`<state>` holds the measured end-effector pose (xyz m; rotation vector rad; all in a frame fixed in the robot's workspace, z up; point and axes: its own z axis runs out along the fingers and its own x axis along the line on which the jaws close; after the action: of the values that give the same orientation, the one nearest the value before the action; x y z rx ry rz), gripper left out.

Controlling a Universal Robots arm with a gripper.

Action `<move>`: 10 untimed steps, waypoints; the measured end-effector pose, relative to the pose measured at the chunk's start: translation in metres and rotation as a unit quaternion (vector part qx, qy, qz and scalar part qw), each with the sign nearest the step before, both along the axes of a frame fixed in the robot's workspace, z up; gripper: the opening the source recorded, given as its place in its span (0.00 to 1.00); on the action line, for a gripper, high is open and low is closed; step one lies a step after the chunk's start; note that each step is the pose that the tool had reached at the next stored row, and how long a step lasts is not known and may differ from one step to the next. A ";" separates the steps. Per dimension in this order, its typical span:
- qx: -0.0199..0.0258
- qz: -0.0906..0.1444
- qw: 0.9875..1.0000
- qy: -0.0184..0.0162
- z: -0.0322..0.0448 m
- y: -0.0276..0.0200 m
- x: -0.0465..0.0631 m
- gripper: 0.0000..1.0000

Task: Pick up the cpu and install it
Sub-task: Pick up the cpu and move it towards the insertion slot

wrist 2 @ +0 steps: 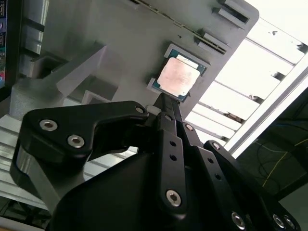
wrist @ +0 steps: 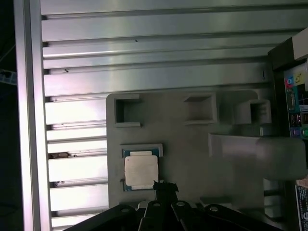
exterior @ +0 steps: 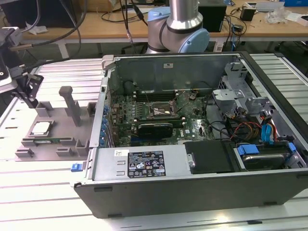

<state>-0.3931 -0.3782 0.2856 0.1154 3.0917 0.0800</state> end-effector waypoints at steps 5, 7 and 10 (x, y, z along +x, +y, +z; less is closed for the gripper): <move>0.000 0.000 1.000 0.000 -0.0131 0.0000 -0.005 0.11; 0.000 0.000 1.000 0.000 -0.0169 0.0000 -0.006 0.11; 0.000 0.000 1.000 0.000 -0.0244 0.0000 -0.007 0.11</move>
<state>-0.3998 -0.3782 0.2612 0.1152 3.0916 0.0801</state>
